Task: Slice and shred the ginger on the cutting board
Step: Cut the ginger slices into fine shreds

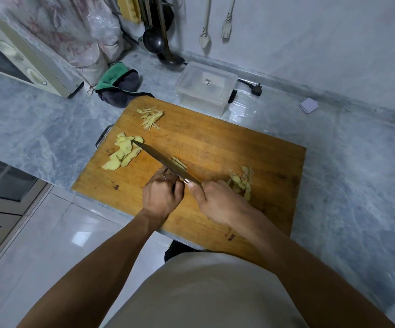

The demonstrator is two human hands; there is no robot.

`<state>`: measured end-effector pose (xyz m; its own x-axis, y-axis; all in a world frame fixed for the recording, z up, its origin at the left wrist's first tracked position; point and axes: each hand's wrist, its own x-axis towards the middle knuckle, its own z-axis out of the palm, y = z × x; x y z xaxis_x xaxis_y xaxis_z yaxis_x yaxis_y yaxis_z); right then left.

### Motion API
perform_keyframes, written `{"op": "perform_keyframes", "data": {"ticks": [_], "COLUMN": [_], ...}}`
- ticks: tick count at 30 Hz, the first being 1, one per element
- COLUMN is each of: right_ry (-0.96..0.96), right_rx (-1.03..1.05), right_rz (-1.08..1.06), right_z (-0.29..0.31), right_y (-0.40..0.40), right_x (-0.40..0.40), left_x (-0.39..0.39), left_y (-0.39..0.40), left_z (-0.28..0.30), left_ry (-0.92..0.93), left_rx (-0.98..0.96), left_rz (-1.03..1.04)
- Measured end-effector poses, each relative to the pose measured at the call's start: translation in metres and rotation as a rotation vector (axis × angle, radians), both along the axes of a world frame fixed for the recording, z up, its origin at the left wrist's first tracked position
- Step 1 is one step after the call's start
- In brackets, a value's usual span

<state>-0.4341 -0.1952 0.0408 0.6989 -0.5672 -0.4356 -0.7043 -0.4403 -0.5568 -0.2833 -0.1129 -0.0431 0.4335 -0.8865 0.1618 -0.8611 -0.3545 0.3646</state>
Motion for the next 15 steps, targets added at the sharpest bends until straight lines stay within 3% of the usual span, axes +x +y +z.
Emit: {"op": "perform_keyframes", "data": {"ticks": [15], "right_ry": [0.029], "right_rx": [0.021], "right_rz": [0.006], "right_z": [-0.003], "right_y": [0.001], "right_x": [0.011], "left_x": [0.001], "left_y": [0.0], "left_z": [0.004], "left_ry": [-0.053], "left_rx": [-0.045], "left_rz": [-0.049]}}
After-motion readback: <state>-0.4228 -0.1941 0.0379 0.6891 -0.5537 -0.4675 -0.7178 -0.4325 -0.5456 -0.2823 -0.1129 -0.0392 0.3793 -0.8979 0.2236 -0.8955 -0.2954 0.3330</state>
